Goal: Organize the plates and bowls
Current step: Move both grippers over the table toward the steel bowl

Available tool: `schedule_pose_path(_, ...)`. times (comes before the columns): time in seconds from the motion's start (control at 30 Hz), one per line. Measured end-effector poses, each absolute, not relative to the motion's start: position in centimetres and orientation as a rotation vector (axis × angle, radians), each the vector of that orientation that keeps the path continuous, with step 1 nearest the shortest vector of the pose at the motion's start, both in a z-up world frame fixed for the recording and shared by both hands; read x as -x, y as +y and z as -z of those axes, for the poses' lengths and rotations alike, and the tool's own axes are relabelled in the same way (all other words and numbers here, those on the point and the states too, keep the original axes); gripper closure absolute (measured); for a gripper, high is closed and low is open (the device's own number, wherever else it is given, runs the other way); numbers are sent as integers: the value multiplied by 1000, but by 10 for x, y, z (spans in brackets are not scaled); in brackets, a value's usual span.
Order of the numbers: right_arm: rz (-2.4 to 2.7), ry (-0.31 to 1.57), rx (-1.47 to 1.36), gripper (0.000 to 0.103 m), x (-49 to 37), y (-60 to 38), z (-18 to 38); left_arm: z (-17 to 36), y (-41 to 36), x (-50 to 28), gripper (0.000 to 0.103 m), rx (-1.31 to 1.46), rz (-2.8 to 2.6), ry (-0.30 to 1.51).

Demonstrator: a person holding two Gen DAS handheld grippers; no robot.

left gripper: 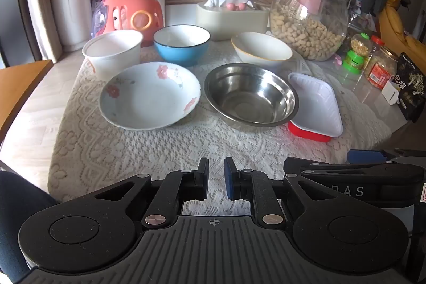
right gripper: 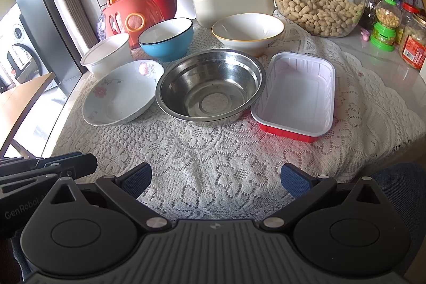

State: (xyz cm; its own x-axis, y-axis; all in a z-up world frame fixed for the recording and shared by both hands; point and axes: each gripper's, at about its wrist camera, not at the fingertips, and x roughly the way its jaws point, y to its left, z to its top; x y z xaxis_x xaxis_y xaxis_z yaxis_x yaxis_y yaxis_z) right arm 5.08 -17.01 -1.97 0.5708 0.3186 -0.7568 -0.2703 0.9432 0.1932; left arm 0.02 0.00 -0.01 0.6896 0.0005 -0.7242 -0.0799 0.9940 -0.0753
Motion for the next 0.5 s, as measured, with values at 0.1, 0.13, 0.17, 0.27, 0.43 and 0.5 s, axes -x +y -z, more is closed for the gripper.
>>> schedule_pose_path(0.1, -343, 904, -62, 0, -52, -171, 20, 0, 0, -1, 85, 106, -47, 811)
schedule_pose_path(0.13, -343, 906, -62, 0, -53, -171, 20, 0, 0, -1, 85, 107, -47, 814)
schedule_pose_path(0.17, -344, 906, -62, 0, -53, -171, 21, 1, -1, -2, 86, 107, -48, 817)
schedule_pose_path(0.27, -344, 907, -61, 0, -57, -173, 21, 5, -6, -8, 86, 100, -40, 831)
schedule_pose_path(0.43, -290, 827, -72, 0, -77, -196, 14, -5, -22, -30, 86, 79, 23, 821)
schedule_pose_path(0.5, -228, 778, -71, 0, -88, -214, 11, -11, -32, -45, 86, 95, 83, 814)
